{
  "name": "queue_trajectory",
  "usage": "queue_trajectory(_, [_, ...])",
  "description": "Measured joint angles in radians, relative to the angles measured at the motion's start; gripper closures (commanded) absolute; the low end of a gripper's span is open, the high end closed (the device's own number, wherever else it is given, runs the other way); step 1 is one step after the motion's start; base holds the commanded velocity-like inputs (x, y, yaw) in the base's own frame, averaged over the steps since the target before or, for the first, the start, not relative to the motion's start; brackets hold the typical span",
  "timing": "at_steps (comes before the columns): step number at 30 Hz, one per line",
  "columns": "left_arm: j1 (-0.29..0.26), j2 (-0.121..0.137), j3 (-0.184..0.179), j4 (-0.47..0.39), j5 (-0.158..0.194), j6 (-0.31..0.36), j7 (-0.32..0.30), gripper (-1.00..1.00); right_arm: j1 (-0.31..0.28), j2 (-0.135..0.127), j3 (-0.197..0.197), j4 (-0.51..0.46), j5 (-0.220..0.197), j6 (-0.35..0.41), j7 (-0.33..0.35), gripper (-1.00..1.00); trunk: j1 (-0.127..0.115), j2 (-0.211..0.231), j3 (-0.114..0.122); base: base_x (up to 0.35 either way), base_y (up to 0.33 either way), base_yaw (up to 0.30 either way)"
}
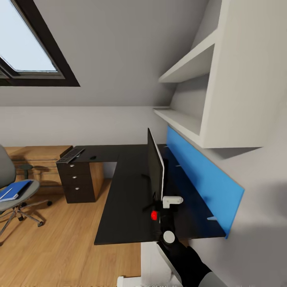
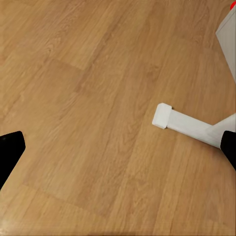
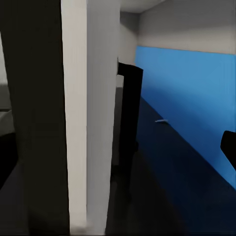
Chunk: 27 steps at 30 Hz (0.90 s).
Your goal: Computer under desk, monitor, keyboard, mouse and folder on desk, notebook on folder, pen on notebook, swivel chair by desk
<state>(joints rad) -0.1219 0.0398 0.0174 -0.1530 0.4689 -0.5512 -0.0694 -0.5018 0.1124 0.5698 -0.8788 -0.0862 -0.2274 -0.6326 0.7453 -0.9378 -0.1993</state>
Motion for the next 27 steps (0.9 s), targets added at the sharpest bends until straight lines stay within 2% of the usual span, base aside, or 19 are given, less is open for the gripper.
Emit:
queue_trajectory(15, [0.000,0.000,0.001,0.000,0.000,0.000,0.000,-1.00,0.000,0.000,0.000,0.002,0.000,0.000,0.000,-1.00,0.000,0.000,0.000,-0.265,0.183,0.000])
queue_trajectory(27, [0.000,0.000,0.001,0.000,0.000,0.001,0.000,-1.00,0.000,0.000,-0.001,0.022,0.001,-0.003,0.001,-1.00,0.000,0.000,0.000,-0.304,0.034,0.000])
